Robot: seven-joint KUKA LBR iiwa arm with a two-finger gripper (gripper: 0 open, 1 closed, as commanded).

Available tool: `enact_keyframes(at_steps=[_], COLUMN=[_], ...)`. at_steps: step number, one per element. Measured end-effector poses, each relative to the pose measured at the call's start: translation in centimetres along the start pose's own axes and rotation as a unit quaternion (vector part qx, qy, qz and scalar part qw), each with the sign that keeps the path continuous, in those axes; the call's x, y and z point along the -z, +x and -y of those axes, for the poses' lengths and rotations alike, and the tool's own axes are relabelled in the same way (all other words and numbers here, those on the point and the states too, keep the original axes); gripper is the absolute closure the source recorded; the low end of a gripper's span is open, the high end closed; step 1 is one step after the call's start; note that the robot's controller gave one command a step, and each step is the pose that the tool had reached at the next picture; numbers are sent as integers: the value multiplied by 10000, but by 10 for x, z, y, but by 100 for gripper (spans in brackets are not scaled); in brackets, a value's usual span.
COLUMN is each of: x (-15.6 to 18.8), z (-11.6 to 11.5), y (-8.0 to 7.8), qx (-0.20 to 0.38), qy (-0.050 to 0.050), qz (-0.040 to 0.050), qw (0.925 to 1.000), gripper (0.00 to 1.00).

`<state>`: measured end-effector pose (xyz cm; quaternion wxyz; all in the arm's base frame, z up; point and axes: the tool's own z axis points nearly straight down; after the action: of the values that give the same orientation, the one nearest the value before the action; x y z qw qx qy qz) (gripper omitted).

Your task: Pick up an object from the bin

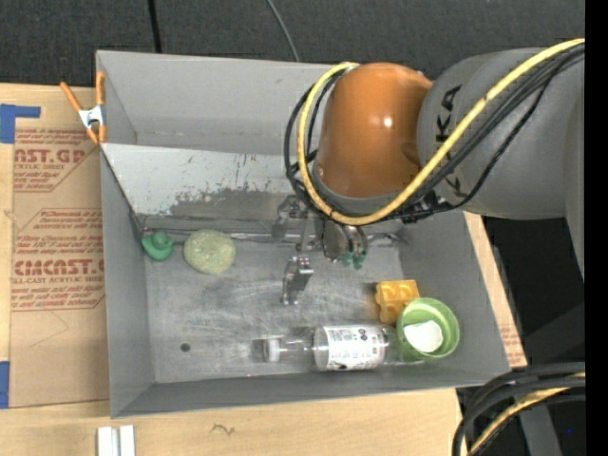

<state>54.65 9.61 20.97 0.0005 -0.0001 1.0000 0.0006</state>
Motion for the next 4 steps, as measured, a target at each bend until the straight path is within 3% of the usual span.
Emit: enact_keyframes(at_steps=[1, 2, 3, 4], x=[-67, -65, -68, -119], z=[29, 28, 8, 2], y=[-1, 58, 49, 59], qx=[454, -319, 351, -554], qy=[2, 5, 5, 2], qz=[21, -16, -10, 0], qw=[9990, 9995, 9994, 9985], gripper=[0, 0, 0, 0])
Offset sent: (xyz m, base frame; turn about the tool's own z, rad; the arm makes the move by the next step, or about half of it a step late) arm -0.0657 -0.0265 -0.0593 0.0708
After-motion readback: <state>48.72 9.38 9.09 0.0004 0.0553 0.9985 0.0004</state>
